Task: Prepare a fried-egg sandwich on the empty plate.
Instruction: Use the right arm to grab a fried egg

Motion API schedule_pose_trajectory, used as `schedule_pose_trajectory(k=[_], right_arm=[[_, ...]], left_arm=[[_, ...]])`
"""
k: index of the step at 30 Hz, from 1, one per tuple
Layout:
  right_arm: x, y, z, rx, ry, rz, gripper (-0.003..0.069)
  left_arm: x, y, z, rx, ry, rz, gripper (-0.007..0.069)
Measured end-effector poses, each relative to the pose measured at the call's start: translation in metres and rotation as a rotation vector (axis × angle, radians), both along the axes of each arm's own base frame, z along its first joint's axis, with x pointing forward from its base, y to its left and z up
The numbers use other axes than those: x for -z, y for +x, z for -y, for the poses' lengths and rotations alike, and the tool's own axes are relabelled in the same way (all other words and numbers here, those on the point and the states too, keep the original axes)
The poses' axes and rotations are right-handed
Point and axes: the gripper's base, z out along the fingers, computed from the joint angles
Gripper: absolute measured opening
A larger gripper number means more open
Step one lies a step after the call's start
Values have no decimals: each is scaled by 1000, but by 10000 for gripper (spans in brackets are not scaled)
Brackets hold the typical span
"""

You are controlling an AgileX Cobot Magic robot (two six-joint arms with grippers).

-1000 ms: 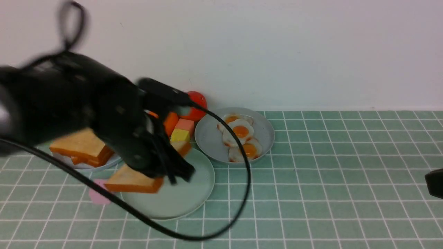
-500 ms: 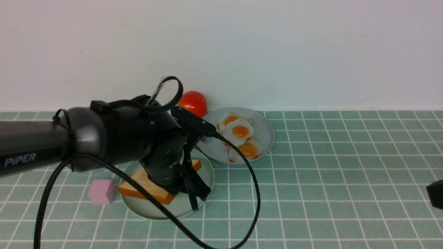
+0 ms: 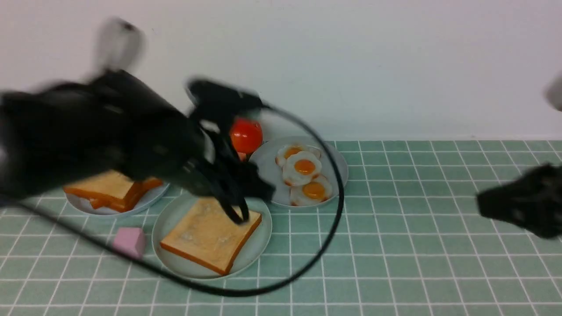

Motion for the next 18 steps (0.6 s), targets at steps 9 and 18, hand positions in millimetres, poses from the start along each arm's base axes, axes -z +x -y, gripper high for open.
schedule_pose_trajectory(k=[9, 18], right_arm=[[45, 114, -42, -17, 10, -183, 232], [98, 212, -73, 13, 47, -285, 309]], left_arm=[[-65, -114, -75, 14, -261, 294, -13], [-19, -172, -110, 23, -468, 439, -13]])
